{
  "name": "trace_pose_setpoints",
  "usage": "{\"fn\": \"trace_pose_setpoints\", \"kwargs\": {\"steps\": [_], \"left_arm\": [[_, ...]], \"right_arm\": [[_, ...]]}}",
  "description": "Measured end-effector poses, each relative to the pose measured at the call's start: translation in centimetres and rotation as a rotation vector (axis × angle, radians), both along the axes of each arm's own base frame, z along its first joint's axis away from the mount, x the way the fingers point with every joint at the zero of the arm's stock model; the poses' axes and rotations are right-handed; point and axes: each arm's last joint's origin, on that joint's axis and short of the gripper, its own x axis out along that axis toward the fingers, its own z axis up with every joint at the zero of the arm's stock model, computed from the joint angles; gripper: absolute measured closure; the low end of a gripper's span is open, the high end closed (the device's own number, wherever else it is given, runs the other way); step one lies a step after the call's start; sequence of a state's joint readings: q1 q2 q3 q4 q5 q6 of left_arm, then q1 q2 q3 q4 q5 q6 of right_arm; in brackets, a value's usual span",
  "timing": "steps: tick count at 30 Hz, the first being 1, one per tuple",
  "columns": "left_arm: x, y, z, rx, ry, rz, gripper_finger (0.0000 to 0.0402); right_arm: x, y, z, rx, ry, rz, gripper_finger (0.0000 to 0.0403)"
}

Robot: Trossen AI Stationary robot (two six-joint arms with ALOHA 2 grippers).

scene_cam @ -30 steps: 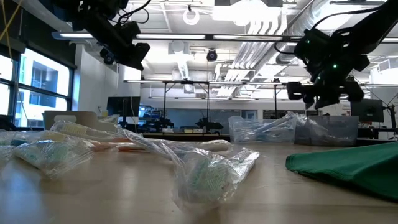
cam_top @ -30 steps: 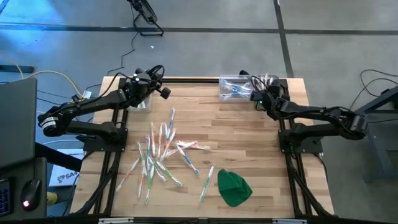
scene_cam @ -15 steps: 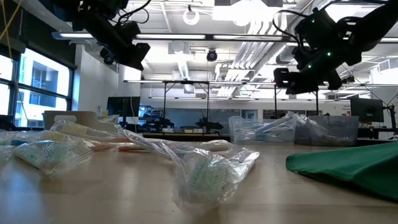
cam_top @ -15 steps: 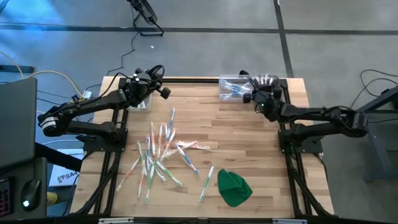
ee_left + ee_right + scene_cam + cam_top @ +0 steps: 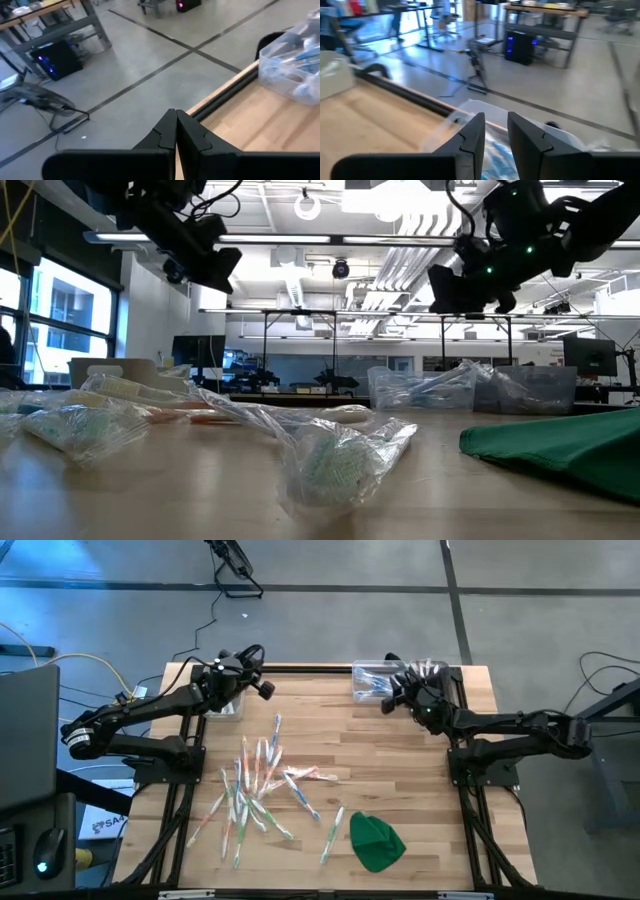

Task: Pick & Place Toothbrushes
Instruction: Put the green toothbrush into the gray bin

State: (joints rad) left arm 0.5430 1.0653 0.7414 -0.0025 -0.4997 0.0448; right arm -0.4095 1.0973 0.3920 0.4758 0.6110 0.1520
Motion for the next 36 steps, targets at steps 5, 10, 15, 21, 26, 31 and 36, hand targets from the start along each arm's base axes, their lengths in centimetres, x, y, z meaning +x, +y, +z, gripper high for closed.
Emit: {"fn": "trace_pose_setpoints", "kwargs": {"steps": [5,10,15,21,26,31,36], "left_arm": [[0.1,0.0,0.0,-0.007,-0.004,-0.025,0.0402],[0.1,-0.1,0.0,-0.012,-0.007,-0.044,0.0402],[0.1,-0.1,0.0,-0.013,-0.007,-0.045,0.0402],[0.1,-0.1,0.0,-0.012,-0.007,-0.045,0.0402],[0.1,-0.1,0.0,-0.011,-0.006,-0.045,0.0402],[0.1,-0.1,0.0,-0.011,-0.006,-0.046,0.0402],[0.4,-0.1,-0.2,-0.040,-0.009,-0.119,0.0402]], "right_arm": [[0.3,0.1,0.2,0.009,-0.032,0.095,0.0328],[0.5,0.3,0.3,0.020,-0.050,0.179,0.0328],[0.6,0.4,0.3,0.035,-0.057,0.256,0.0328],[0.8,0.6,0.4,0.041,-0.074,0.325,0.0328],[1.0,0.7,1.0,-0.008,-0.103,0.402,0.0328],[1.2,1.0,1.5,-0.044,-0.131,0.543,0.0328],[1.4,1.2,1.6,-0.065,-0.125,0.626,0.0328]]}}
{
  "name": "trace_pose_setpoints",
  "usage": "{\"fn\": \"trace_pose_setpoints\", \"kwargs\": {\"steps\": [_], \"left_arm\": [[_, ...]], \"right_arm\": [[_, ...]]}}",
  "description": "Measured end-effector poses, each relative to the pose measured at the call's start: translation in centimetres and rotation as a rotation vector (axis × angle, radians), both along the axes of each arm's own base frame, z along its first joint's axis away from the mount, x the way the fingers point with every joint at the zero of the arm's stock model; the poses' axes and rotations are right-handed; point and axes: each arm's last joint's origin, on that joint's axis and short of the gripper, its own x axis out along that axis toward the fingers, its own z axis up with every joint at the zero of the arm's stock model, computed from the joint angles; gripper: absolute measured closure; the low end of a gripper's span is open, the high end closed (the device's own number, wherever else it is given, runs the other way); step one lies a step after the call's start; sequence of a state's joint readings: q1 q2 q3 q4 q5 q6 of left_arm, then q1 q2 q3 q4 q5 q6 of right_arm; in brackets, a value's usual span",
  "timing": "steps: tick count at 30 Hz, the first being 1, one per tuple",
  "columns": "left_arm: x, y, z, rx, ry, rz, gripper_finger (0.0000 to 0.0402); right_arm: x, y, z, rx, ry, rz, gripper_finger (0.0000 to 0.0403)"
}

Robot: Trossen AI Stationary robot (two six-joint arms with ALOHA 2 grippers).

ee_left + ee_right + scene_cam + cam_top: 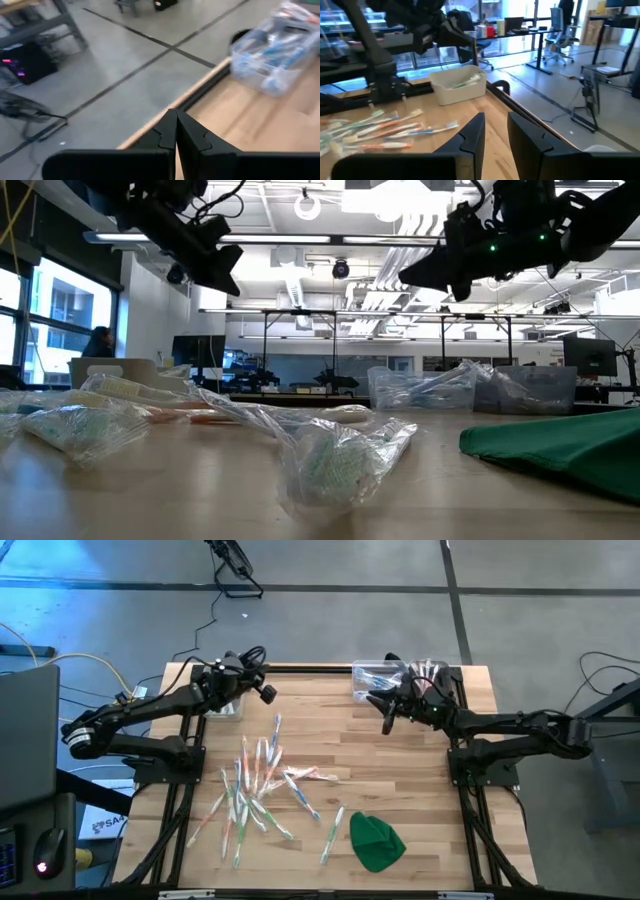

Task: Pick & Place Toothbrushes
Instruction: Put the green toothbrush into the gray bin

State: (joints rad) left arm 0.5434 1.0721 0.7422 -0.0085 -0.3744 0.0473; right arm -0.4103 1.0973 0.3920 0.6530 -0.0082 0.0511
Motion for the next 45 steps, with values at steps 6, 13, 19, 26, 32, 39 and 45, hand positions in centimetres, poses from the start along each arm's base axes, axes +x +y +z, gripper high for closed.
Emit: {"fn": "trace_pose_setpoints", "kwargs": {"steps": [6,13,19,26,32,39,45], "left_arm": [[0.2,-0.4,-0.4,-0.069,-0.004,-0.134,0.0402],[0.2,-0.8,-1.0,-0.205,-0.025,-0.219,0.0402],[0.9,-1.9,-1.2,-0.230,-0.024,-0.276,0.0402],[2.3,-4.8,-1.1,-0.220,-0.010,-0.413,0.0402],[3.1,-7.2,-1.0,-0.211,-0.003,-0.509,0.0402],[3.6,-9.2,-1.1,-0.179,0.008,-0.491,0.0402],[3.7,-10.2,-1.1,-0.224,-0.024,-0.503,0.0402]], "right_arm": [[0.2,0.4,0.2,-0.001,-0.017,0.050,0.0328],[0.8,2.2,0.1,0.002,-0.016,0.113,0.0328],[1.3,3.8,0.0,0.004,0.001,0.121,0.0328],[1.5,5.5,-0.5,0.016,0.046,0.171,0.0328],[1.6,6.6,-0.9,0.128,0.058,0.198,0.0328],[1.6,8.4,-1.5,0.208,0.106,0.263,0.0328],[1.7,10.1,-1.7,0.159,0.135,0.349,0.0328]]}}
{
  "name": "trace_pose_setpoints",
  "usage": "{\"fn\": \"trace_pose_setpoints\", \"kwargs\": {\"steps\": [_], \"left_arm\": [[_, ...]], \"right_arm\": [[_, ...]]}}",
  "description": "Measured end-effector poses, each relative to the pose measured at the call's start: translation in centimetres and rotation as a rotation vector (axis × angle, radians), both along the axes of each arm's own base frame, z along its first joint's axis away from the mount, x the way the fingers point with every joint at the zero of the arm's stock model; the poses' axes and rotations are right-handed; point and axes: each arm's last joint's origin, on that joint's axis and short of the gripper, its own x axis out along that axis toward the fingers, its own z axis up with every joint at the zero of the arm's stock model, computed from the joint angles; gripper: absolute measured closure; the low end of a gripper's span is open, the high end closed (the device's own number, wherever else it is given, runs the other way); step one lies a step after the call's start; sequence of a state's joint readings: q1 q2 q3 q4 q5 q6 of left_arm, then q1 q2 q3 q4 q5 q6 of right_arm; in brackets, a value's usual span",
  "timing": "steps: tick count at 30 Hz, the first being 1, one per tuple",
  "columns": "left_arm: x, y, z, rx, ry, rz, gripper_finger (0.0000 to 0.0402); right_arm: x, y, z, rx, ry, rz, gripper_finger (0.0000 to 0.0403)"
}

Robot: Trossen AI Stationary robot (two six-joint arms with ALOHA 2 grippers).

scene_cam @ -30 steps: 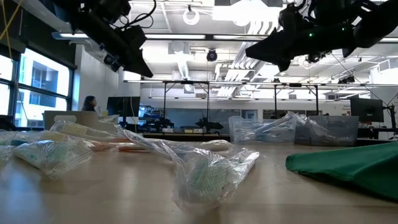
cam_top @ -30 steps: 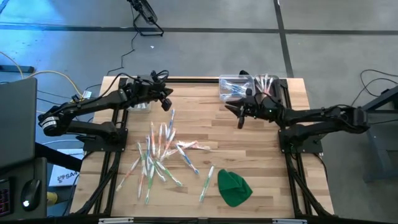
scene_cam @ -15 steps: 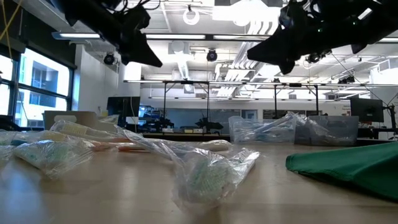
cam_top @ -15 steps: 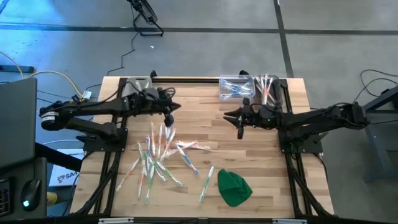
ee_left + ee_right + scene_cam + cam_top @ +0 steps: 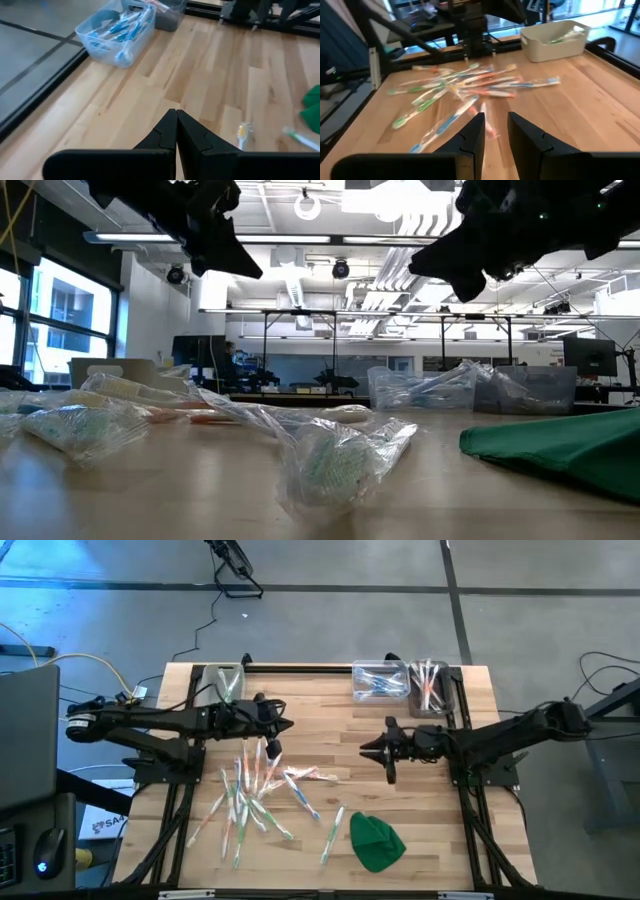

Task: Pick & Place Toothbrushes
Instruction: Put the green toothbrush into the gray bin

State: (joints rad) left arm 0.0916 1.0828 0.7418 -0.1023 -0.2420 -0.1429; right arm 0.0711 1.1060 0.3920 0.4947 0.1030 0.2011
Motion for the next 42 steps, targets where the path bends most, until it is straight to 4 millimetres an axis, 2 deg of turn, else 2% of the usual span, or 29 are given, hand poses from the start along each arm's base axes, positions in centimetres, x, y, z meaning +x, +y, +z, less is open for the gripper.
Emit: {"fn": "trace_pose_setpoints", "kwargs": {"steps": [7,13,20,25,30,34,42], "left_arm": [[0.1,-0.8,0.1,-0.071,-0.035,0.018,0.0402],[0.3,-1.2,0.4,-0.038,-0.059,0.002,0.0402],[0.3,-1.1,0.4,-0.037,-0.066,0.007,0.0402],[0.3,-1.1,0.4,-0.036,-0.065,0.007,0.0402],[0.2,-1.1,0.3,-0.037,-0.059,0.007,0.0402],[0.2,-1.1,0.3,-0.037,-0.058,0.007,0.0402],[0.2,-1.1,0.3,-0.044,-0.061,0.010,0.0402]], "right_arm": [[-0.1,1.3,0.1,-0.041,-0.015,0.069,0.0328],[0.3,2.3,-0.1,-0.063,-0.038,0.145,0.0328],[3.4,3.7,-0.6,-0.120,-0.019,0.263,0.0328],[6.0,4.7,-1.9,-0.158,0.050,0.319,0.0328],[7.7,5.4,-3.4,-0.134,0.154,0.444,0.0325],[8.2,5.7,-5.0,-0.125,0.255,0.492,0.0306],[8.0,7.2,-6.8,-0.205,0.307,0.581,0.0222]]}}
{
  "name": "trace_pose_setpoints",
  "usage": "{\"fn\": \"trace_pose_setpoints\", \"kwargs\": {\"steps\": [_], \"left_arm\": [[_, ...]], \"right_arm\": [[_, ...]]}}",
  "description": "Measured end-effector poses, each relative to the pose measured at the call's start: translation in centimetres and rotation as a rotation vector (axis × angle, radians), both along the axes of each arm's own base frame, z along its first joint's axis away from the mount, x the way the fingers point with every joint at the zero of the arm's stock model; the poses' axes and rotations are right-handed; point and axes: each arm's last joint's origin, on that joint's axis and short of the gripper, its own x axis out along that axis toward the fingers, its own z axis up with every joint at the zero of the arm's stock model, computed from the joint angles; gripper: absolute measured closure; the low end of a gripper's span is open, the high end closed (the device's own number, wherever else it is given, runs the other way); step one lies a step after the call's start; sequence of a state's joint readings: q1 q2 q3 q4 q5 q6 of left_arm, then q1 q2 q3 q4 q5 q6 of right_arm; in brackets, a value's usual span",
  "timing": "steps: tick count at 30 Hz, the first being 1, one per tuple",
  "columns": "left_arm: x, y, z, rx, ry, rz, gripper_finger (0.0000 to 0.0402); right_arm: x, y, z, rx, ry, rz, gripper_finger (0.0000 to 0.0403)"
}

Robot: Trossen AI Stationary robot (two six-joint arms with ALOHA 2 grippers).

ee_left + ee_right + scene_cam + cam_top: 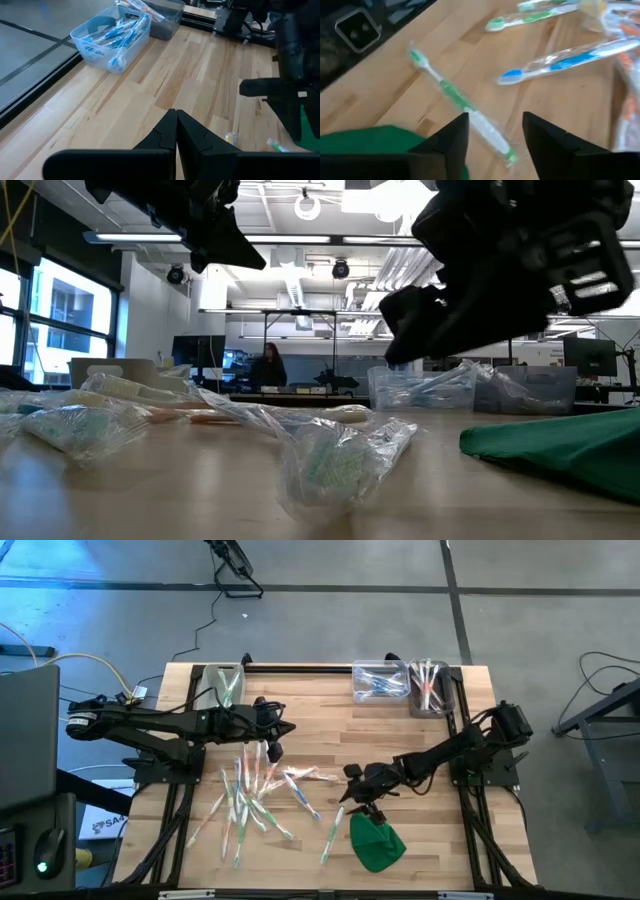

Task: Pick & Place Toothbrushes
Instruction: Put the green toothbrush into the gray bin

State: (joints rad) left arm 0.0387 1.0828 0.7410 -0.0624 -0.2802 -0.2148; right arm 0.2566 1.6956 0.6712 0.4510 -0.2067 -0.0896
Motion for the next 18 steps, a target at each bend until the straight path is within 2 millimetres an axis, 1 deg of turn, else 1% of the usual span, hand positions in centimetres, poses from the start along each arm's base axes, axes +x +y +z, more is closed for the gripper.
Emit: {"fn": "trace_pose_setpoints", "kwargs": {"steps": [4,6,11,15,18], "left_arm": [[0.0,0.0,0.0,-0.002,-0.001,0.001,0.0402],[0.0,0.0,0.0,-0.003,-0.001,0.001,0.0402],[0.0,0.0,0.0,-0.003,-0.001,0.001,0.0402],[0.0,0.0,-0.1,-0.003,0.006,0.001,0.0402],[-0.1,0.0,-0.2,-0.004,0.019,0.001,0.0402]], "right_arm": [[0.3,0.9,-0.4,-0.065,0.020,-0.016,0.0202],[0.8,1.4,-0.4,-0.095,0.060,-0.002,0.0200],[2.3,2.6,-0.3,-0.199,0.093,0.029,0.0207],[3.0,2.8,-0.8,-0.217,0.113,0.048,0.0208],[3.0,2.7,-1.7,-0.254,0.132,0.063,0.0208]]}}
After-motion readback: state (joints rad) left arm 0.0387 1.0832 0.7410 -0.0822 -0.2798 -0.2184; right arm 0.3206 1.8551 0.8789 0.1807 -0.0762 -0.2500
